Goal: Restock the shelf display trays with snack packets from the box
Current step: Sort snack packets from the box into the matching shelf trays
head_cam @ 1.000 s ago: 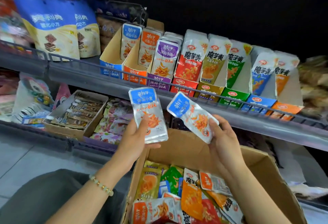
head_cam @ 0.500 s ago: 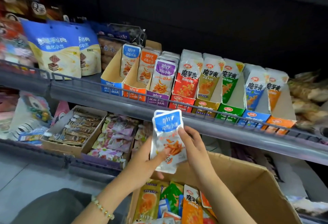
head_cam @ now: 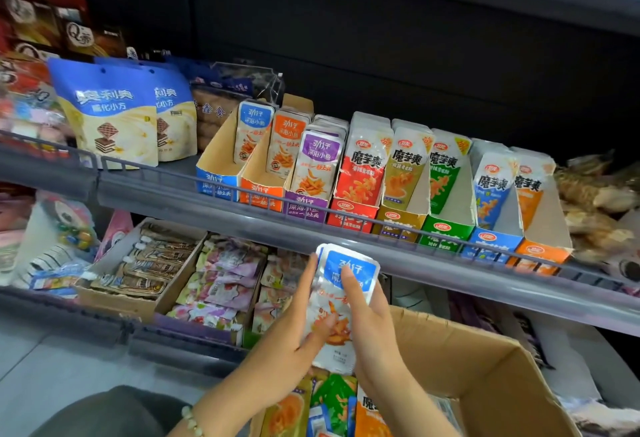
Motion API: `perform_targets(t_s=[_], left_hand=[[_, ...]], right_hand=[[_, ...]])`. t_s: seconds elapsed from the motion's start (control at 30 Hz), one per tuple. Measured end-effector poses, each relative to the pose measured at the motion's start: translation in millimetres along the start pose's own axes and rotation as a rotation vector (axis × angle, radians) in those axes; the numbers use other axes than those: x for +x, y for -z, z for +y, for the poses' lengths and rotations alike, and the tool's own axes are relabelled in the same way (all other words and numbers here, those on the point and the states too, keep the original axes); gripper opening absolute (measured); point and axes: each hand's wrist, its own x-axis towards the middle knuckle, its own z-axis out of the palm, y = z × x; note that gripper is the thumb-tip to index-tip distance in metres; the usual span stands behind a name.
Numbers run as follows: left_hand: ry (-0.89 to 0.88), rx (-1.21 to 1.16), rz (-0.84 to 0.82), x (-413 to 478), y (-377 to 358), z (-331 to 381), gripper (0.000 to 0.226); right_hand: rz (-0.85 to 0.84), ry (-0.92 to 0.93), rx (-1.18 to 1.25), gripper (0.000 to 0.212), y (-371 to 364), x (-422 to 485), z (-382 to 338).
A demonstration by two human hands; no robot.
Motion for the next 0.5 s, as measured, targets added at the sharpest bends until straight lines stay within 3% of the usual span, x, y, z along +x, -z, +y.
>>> perform_targets(t_s=[0.1,0.23,0.37,0.5], left_hand=[[-0.007,0.003,0.082,0.3,-2.1,-0.5,0.080],[0.029,-0.003,0.133,3.3,5.3,-1.6,0.062],[0.038,-0.045,-0.008,4.2,27.5,-3.3,0.062],[0.043,0.047,-0.144,1.6,35.5,-4.9,0.061]], right_hand=[[0.027,0.043,0.038,0.019,-5.3,-2.1,3.8],[-0.035,0.100,-0.062,0.020,-2.2,5.5,-2.7],[-0.279,0.046,-0.306,0.048,25.6,24.3,-36.1],[-0.544,-0.098,-0.626,0.050,41.6,34.6,-63.9]])
